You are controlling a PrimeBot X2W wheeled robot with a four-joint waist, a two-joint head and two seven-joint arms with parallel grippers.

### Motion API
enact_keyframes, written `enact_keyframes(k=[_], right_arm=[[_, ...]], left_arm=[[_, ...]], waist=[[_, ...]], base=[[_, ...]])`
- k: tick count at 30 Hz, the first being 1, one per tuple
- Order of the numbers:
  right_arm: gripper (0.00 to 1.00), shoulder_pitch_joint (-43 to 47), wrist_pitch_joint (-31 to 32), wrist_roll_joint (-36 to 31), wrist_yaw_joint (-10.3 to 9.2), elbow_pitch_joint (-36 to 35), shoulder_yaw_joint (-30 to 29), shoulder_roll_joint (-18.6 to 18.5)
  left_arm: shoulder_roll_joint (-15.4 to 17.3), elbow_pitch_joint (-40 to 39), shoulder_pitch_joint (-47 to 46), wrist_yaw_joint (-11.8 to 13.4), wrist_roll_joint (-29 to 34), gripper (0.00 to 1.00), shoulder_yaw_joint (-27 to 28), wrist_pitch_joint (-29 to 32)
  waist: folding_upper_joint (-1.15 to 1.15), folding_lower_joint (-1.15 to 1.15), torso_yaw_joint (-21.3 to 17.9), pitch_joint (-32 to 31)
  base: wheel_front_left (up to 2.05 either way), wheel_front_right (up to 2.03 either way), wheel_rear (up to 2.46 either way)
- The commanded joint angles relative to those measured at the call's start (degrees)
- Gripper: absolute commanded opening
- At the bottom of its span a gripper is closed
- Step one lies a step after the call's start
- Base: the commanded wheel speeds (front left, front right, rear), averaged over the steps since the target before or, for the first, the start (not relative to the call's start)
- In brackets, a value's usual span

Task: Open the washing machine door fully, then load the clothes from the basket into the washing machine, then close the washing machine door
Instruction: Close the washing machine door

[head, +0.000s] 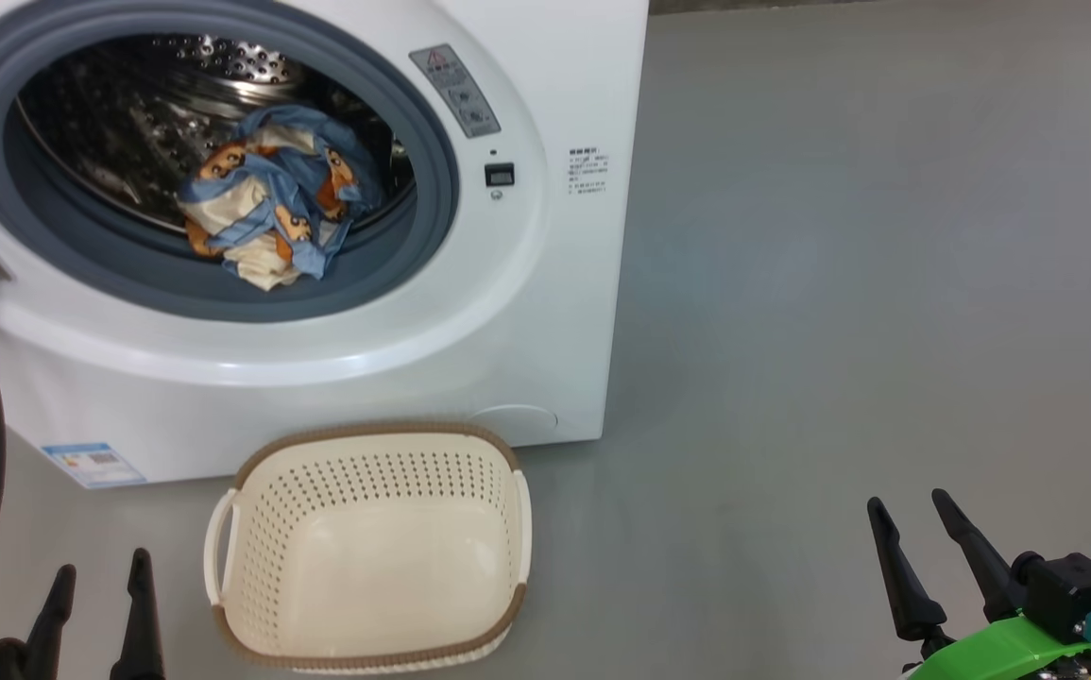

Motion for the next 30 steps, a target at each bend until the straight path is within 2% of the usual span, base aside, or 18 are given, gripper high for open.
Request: enact_keyframes(k=[1,12,24,30], right_arm=[[1.0,0.0,-0.4,0.0,0.09,-1.4,1.1,-0.6],[1.0,-0.3,-0.4,0.1,0.09,-1.3,1.1,-0.7],[1.0,-0.4,-0.4,-0.2,0.09,-1.6,1.1,-0.7],[1.0,-0.8,-0.4,-0.3,0.09,-1.9,1.6,-1.0]], left_arm=[[1.1,-1.6,-0.7,-0.1,0.7,1.0,2.3,-0.4],[1.1,-3.7,-0.3,-0.1,0.2,1.0,2.1,-0.4],[1.1,-3.9,-0.4,-0.1,0.4,1.0,1.5,-0.4],[0.4,-3.2,-0.8,-0.1,0.4,1.0,1.9,-0.4]], waist=[[0.0,0.0,0.0,0.2],[0.0,0.0,0.1,0.5],[0.0,0.0,0.9,0.5],[0.0,0.0,2.9,0.8]], base=[[-1.26,1.26,0.0],[-1.09,1.09,0.0],[-0.04,0.04,0.0],[0.0,0.0,0.0]])
